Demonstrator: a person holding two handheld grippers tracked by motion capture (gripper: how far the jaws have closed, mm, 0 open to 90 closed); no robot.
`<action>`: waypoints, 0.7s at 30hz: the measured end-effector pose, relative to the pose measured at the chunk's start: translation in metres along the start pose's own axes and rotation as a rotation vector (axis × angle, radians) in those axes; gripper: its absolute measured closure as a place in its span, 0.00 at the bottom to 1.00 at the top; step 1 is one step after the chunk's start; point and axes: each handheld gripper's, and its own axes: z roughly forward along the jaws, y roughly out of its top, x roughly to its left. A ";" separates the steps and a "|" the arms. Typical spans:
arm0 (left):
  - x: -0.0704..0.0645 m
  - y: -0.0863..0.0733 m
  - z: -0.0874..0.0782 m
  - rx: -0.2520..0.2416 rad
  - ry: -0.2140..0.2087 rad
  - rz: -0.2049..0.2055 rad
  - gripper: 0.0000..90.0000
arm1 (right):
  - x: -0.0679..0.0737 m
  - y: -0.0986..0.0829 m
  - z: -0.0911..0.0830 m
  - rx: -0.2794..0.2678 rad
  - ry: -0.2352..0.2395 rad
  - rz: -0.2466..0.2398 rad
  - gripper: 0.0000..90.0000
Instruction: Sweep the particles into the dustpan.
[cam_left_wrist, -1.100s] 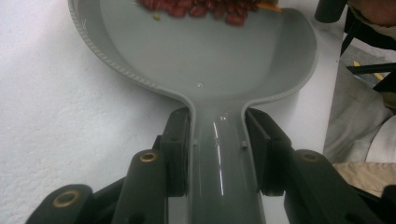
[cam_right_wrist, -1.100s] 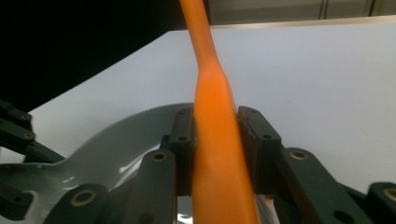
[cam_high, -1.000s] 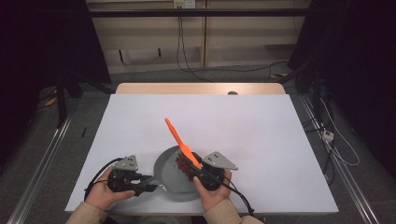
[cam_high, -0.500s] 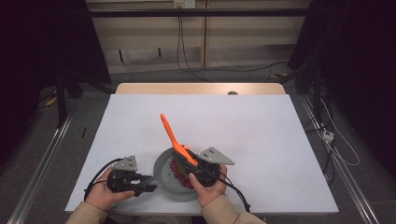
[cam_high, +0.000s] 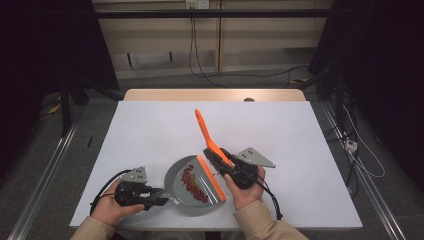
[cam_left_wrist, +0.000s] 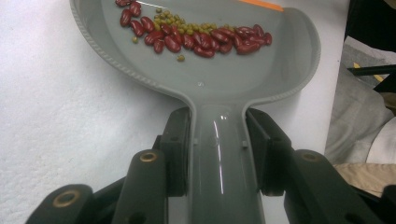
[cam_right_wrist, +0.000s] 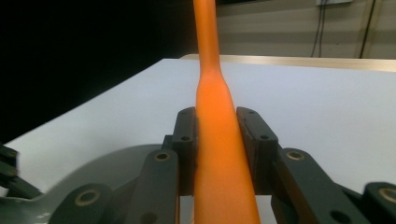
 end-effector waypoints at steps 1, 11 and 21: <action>0.000 0.000 0.000 0.000 0.000 -0.002 0.70 | -0.004 -0.001 -0.001 0.013 -0.025 -0.023 0.78; 0.000 0.001 -0.001 0.006 0.000 0.008 0.70 | -0.018 -0.021 0.004 0.087 -0.105 -0.117 0.78; 0.001 0.000 -0.001 0.005 -0.004 0.005 0.70 | -0.012 -0.021 -0.003 0.160 -0.050 -0.160 0.76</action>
